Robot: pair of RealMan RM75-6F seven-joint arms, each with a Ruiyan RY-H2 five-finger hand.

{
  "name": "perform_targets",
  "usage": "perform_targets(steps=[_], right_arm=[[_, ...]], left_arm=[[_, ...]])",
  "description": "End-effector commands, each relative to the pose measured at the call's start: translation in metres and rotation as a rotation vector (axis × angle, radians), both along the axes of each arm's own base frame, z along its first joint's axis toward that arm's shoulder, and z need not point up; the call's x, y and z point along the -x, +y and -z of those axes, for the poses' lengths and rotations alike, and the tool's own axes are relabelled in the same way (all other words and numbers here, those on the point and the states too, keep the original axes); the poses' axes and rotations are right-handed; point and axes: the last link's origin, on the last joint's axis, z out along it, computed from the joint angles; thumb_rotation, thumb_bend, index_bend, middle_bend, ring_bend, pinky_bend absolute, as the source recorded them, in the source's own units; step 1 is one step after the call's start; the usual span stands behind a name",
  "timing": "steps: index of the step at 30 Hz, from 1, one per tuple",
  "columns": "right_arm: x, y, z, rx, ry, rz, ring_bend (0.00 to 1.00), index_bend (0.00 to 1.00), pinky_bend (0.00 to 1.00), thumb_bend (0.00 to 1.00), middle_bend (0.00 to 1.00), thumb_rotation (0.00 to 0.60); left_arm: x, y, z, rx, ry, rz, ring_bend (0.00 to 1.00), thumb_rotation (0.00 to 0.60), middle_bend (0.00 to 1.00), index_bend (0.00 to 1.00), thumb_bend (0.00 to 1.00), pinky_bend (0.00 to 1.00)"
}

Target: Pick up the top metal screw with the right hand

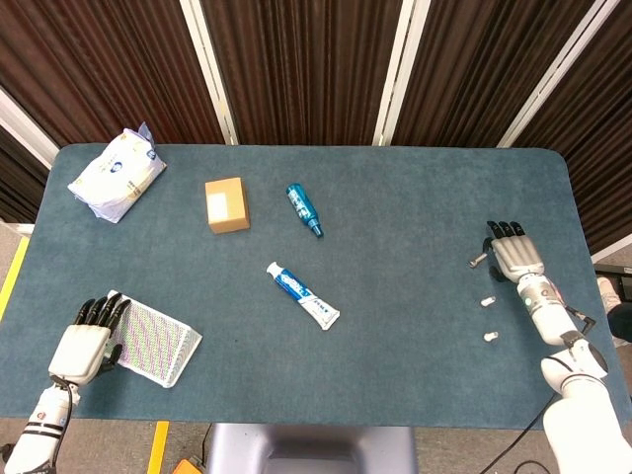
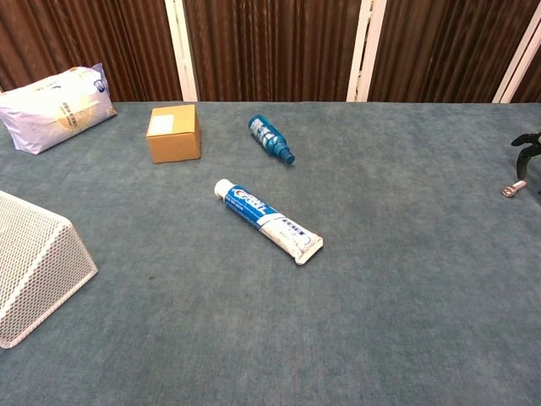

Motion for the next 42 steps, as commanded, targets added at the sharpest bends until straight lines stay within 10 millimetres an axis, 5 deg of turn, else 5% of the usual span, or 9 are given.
perform_targets(steps=[1, 42], right_arm=[[-0.001, -0.001, 0.001, 0.0, -0.001, 0.001, 0.0, 0.47, 0.08, 0.46, 0.14, 0.6], [-0.001, 0.003, 0.013, -0.018, 0.029, 0.006, 0.0, 0.6, 0.08, 0.46, 0.16, 0.6]], left_arm=[[0.0, 0.0, 0.0, 0.0, 0.0, -0.003, 0.0, 0.6, 0.0, 0.0, 0.48, 0.08], [0.002, 0.0, 0.0, 0.019, 0.01, -0.032, 0.0, 0.6, 0.0, 0.0, 0.48, 0.08]])
